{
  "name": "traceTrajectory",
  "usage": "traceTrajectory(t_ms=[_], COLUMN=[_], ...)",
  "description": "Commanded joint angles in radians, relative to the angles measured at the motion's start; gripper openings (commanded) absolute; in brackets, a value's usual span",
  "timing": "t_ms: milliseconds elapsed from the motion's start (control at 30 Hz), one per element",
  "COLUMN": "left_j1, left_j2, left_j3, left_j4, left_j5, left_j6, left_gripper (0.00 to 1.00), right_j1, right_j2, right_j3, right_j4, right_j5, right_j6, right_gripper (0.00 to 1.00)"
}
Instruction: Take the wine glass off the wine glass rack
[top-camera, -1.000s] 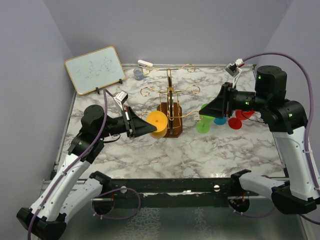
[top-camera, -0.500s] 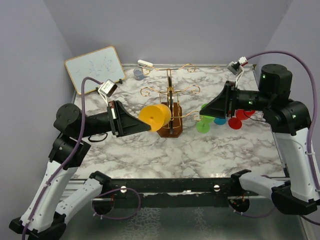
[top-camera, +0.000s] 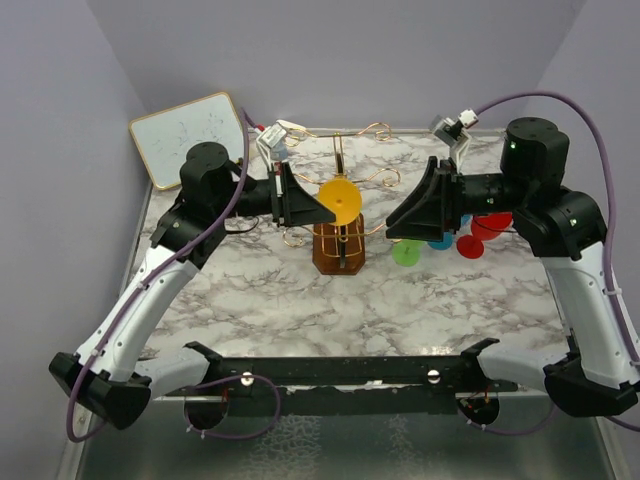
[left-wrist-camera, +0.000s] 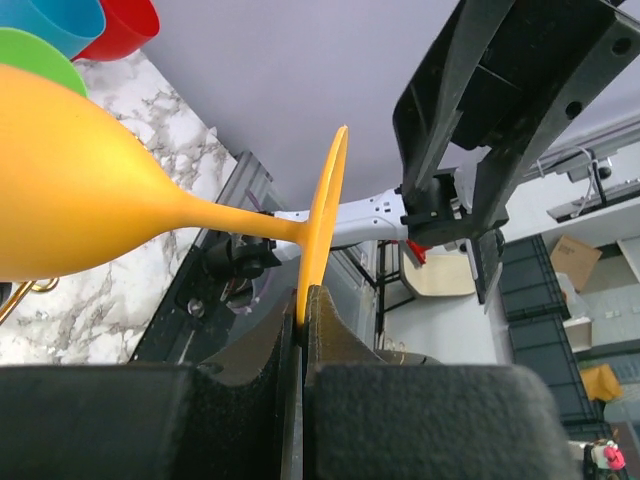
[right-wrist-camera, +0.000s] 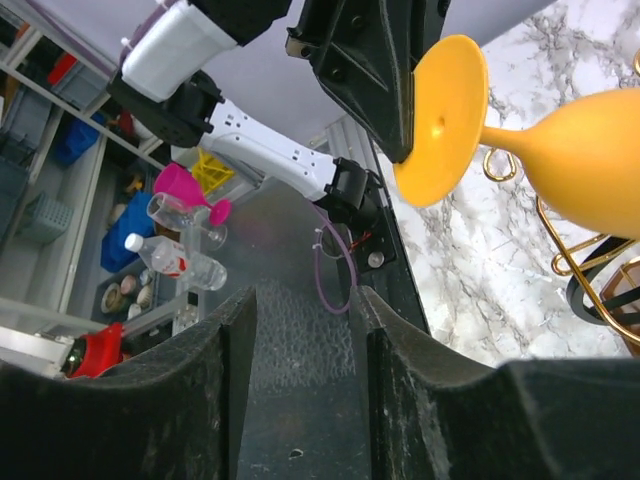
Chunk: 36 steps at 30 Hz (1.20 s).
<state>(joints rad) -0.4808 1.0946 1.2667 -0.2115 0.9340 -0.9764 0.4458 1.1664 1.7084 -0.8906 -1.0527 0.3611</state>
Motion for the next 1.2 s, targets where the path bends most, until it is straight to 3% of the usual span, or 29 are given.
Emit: traceTrajectory(t_ms=[0, 133, 500, 567, 700, 867, 1000, 1167], left_j1=[-0.047, -0.081, -0.153, -0.165, -0.173, -0.174, -0.175, -0.174], left_j2=[0.049, 0.092, 0.124, 0.130, 0.139, 0.109, 0.039, -0.099], left_j3=[0.115, 0.168, 0.221, 0.221, 0.223, 0.253, 0.271, 0.162], left_j4=[-0.006, -0.032, -0.041, -0.041, -0.055, -0.166, -0.284, -0.262], left_j5=[0.004, -0.006, -0.014, -0.018, -0.035, -0.185, -0.367, -0.486], left_j6=[0.106, 0.134, 0.138, 0.139, 0.141, 0.161, 0.154, 0.044], left_gripper=[0.00, 0.00, 0.00, 0.00, 0.00, 0.31, 0.37, 0.45], right_j1=[0.051, 0.116, 0.150, 0.157, 0.167, 0.168, 0.169, 0.173], right_j2=[0.043, 0.092, 0.151, 0.154, 0.153, 0.095, 0.022, -0.089], right_j3=[0.017, 0.050, 0.145, 0.145, 0.141, 0.096, 0.020, -0.155], right_j4=[-0.026, -0.074, -0.101, -0.092, -0.100, -0.088, -0.050, 0.101], right_j5=[0.066, 0.172, 0.224, 0.221, 0.255, 0.394, 0.561, 0.804], right_j6=[-0.053, -0.078, -0.091, -0.090, -0.101, -0.143, -0.231, -0.391], right_gripper=[0.41, 0.40, 0.37, 0.30, 0.02, 0.01, 0.01, 0.01])
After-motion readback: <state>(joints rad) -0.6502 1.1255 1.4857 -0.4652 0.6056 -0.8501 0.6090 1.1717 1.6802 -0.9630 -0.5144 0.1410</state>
